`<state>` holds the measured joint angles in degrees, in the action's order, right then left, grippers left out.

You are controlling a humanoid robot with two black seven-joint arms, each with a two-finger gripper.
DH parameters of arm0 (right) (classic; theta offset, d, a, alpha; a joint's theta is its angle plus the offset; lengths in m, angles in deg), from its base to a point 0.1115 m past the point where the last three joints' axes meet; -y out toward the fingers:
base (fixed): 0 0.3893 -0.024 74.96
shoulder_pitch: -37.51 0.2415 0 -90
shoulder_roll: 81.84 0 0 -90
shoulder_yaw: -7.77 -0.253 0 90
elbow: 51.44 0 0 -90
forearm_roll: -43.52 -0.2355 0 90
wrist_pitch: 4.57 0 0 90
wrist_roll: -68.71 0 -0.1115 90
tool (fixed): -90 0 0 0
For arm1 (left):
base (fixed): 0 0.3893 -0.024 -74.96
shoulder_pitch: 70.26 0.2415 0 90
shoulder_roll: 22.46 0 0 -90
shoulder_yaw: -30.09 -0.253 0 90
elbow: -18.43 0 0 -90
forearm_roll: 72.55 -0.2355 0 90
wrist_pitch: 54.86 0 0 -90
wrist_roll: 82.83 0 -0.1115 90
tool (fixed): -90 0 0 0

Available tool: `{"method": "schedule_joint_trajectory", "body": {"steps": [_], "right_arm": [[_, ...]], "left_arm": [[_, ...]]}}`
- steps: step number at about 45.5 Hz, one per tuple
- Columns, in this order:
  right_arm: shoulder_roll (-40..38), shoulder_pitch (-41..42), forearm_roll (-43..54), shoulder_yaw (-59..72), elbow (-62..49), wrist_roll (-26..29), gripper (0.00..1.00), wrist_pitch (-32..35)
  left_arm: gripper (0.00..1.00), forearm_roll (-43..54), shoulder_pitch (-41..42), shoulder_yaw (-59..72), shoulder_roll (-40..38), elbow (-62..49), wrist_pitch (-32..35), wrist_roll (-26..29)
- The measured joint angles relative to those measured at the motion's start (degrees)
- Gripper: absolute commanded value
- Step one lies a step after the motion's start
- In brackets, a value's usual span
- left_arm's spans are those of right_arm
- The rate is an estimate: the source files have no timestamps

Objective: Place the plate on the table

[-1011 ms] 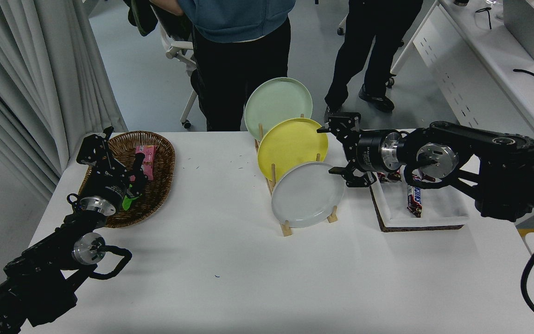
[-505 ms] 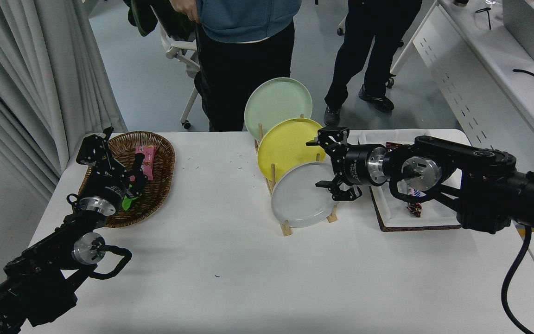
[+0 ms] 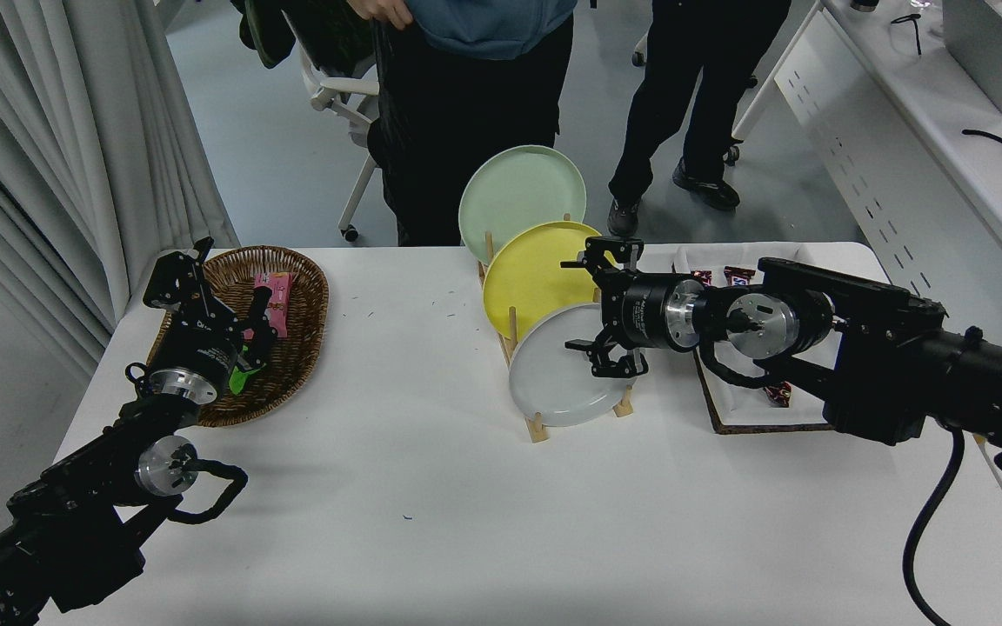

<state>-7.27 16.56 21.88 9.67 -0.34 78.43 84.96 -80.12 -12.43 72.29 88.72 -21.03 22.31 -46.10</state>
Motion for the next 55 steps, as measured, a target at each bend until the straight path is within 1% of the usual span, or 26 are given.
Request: {"method": "schedule_joint_trajectory", "body": {"steps": [5, 7, 9, 14, 16, 19, 21, 22, 39, 44, 55], "right_arm": [[0.1, 0.0, -0.1, -0.3, 0.0, 0.1, 0.99, -1.3], [0.1, 0.0, -0.2, -0.4, 0.0, 0.1, 0.96, -1.6], [0.1, 0.0, -0.2, -0.6, 0.0, 0.1, 0.86, -2.0], [0.2, 0.0, -0.4, -1.2, 0.0, 0.1, 0.69, -2.6], [0.2, 0.0, -0.4, -1.4, 0.0, 0.1, 0.65, -2.6], [0.2, 0.0, -0.4, -1.7, 0.1, 0.1, 0.61, -2.7], [0.2, 0.0, -0.3, -1.9, 0.1, 0.2, 0.53, -2.7], [0.2, 0.0, -0.2, -2.0, 0.1, 0.2, 0.51, -2.7], [0.2, -0.1, 0.0, -2.4, 0.1, 0.2, 0.51, -3.3], [0.2, 0.0, -0.1, -2.3, 0.1, 0.2, 0.42, -3.5], [0.2, 0.0, -0.4, -2.2, 0.1, 0.2, 0.40, -3.8]], "left_arm": [[1.00, 0.0, 0.0, 0.0, 0.0, 0.0, 0.0, 0.0], [1.00, 0.0, 0.0, 0.0, 0.0, 0.0, 0.0, 0.0], [1.00, 0.0, 0.0, 0.0, 0.0, 0.0, 0.0, 0.0], [1.00, 0.0, 0.0, 0.0, 0.0, 0.0, 0.0, 0.0], [1.00, 0.0, 0.0, 0.0, 0.0, 0.0, 0.0, 0.0], [1.00, 0.0, 0.0, 0.0, 0.0, 0.0, 0.0, 0.0], [1.00, 0.0, 0.0, 0.0, 0.0, 0.0, 0.0, 0.0], [1.00, 0.0, 0.0, 0.0, 0.0, 0.0, 0.0, 0.0], [1.00, 0.0, 0.0, 0.0, 0.0, 0.0, 0.0, 0.0], [1.00, 0.0, 0.0, 0.0, 0.0, 0.0, 0.0, 0.0], [1.00, 0.0, 0.0, 0.0, 0.0, 0.0, 0.0, 0.0]]}}
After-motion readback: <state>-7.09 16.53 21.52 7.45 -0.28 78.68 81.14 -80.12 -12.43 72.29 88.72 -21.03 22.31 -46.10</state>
